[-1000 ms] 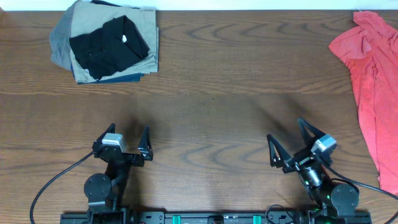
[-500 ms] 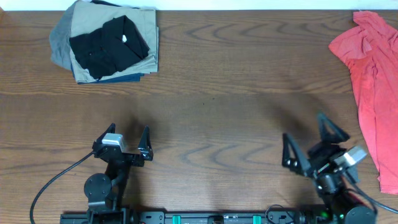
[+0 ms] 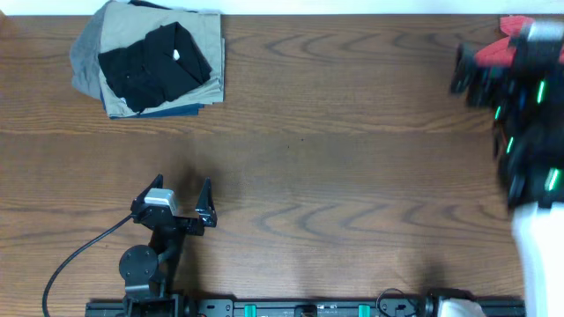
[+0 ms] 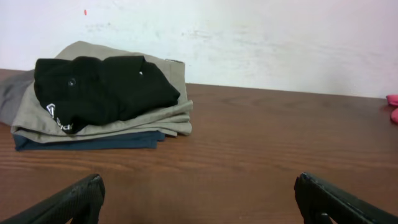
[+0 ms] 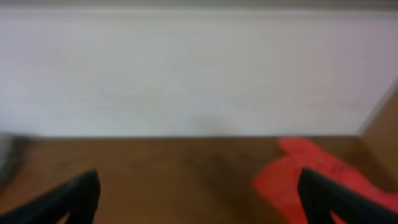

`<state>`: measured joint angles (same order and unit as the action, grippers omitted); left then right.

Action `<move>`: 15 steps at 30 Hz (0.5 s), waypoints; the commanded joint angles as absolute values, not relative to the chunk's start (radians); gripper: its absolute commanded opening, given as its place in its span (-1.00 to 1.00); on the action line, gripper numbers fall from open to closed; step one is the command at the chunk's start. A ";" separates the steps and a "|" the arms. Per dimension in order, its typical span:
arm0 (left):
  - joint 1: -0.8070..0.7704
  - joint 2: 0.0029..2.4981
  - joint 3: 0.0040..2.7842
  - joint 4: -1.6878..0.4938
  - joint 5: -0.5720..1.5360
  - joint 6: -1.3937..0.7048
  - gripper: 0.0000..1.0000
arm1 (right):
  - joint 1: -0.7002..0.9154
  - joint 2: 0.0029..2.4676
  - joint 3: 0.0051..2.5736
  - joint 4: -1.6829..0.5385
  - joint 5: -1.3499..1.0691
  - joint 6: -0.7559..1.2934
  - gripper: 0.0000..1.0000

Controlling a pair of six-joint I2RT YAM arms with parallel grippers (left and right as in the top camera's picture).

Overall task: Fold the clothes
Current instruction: 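Reach the right gripper to the red t-shirt and grasp its edge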

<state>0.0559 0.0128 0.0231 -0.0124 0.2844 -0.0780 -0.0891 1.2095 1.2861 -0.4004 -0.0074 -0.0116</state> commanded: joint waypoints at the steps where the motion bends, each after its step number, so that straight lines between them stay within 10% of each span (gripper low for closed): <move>1: 0.052 0.010 0.004 -0.044 0.295 -0.072 0.95 | -0.176 1.473 1.601 -0.590 0.052 -0.069 0.99; 15: 0.052 0.010 0.004 -0.044 0.295 -0.072 0.96 | -0.348 1.988 2.037 -0.804 0.103 -0.181 0.99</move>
<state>0.0559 0.0132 0.0231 -0.0135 0.2848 -0.0776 -0.3138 1.9045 2.0235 -0.8104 0.0711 -0.1383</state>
